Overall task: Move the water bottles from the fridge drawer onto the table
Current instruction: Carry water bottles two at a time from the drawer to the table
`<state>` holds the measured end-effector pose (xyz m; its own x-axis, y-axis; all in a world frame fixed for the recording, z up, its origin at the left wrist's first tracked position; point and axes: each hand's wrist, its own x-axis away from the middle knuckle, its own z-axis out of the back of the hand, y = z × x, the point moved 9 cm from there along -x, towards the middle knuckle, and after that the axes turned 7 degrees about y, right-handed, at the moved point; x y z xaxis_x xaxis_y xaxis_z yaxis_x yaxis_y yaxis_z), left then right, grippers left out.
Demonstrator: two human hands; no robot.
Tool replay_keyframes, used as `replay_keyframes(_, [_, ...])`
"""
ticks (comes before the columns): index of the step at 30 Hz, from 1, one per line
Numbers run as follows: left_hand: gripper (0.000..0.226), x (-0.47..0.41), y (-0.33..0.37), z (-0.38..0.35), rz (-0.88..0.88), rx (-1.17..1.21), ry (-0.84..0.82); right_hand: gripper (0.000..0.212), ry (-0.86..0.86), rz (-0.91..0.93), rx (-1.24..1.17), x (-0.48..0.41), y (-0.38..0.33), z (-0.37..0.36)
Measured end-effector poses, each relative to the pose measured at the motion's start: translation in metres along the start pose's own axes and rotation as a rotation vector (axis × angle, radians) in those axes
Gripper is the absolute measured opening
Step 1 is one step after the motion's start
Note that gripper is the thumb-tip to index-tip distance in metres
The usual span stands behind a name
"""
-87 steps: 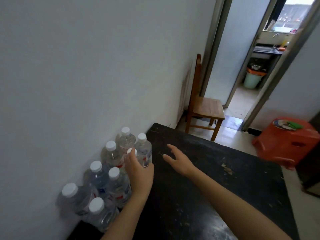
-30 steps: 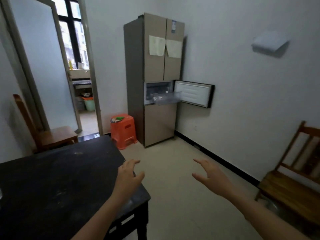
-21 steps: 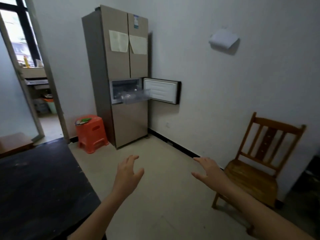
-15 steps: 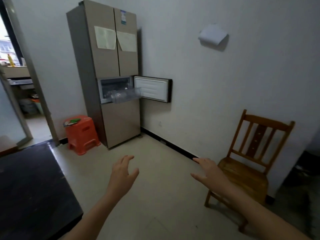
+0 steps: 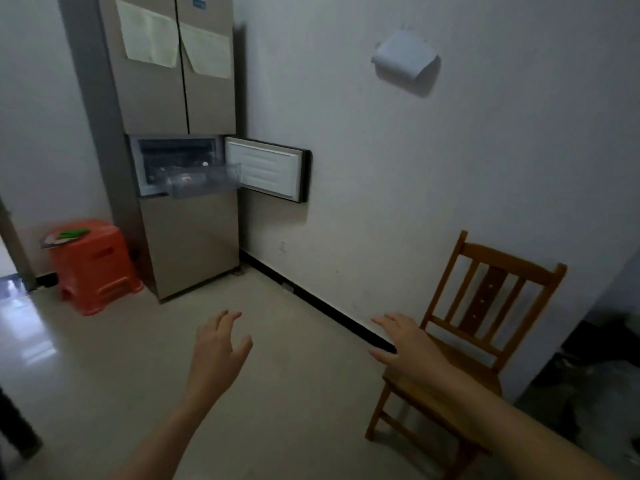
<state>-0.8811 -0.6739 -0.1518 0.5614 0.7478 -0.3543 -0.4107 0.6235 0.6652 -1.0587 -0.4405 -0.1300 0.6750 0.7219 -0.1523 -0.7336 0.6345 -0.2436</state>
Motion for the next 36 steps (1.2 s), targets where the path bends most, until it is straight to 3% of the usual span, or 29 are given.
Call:
replay_keyframes(14, [0.044,-0.140,0.060,-0.133,-0.014,0.007,-0.029,0.062,0.019,0.013,-0.010,-0.163,0.119,0.002])
replay_keyframes(23, [0.045,-0.243,0.094,-0.195,0.032,-0.047,0.134,0.061,0.041,0.218,-0.019,-0.314,0.175,0.004])
replay_keyframes(29, [0.043,-0.294,0.089,-0.200,0.130,-0.068,0.257,0.061,-0.014,0.391,-0.025,-0.407,0.171,-0.011])
replay_keyframes(36, [0.042,-0.322,0.038,-0.177,0.252,-0.181,0.387,0.061,-0.083,0.577,-0.043,-0.488,0.117,-0.058])
